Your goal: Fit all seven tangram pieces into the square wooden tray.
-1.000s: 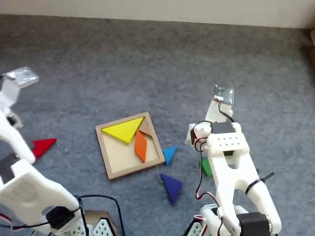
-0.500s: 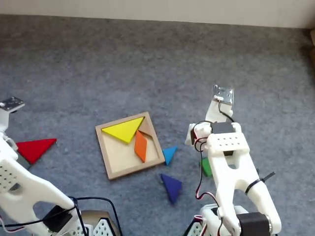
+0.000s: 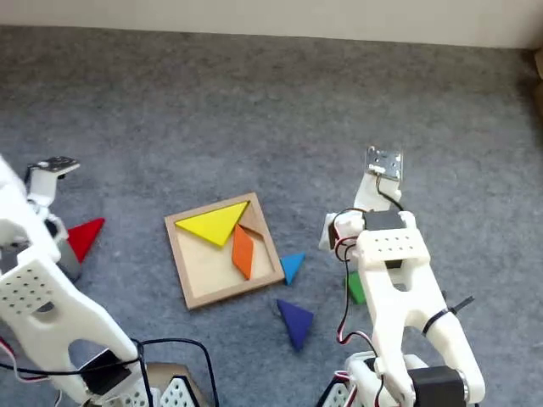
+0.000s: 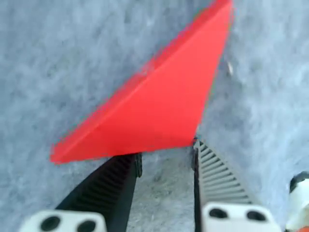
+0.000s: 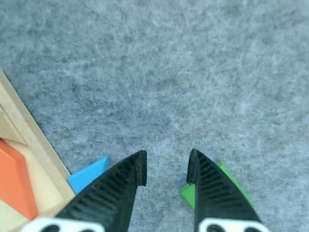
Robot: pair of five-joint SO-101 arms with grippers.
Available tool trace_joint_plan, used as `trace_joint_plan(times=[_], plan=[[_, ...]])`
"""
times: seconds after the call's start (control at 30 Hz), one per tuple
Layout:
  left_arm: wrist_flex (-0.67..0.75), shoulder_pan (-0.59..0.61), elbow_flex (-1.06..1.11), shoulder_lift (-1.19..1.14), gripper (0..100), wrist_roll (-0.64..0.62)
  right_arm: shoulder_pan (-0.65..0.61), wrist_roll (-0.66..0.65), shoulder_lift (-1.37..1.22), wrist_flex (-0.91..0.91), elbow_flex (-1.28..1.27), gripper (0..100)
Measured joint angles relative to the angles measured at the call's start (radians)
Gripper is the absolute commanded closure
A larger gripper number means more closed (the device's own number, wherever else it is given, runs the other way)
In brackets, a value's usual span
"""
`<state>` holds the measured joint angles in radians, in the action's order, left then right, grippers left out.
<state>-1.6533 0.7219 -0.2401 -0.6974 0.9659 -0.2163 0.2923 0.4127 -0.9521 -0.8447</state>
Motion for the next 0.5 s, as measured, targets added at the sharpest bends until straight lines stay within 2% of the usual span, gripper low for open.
trace_joint_plan(times=[0.2,0.5], plan=[[-0.002,-0.095,0.051,0.064,83,-0.058,0.0,0.0,0.0,0.0,0.0,85.0],[0.003,-0.244,0.203,0.35,82,-0.091,0.0,0.0,0.0,0.0,0.0,85.0]])
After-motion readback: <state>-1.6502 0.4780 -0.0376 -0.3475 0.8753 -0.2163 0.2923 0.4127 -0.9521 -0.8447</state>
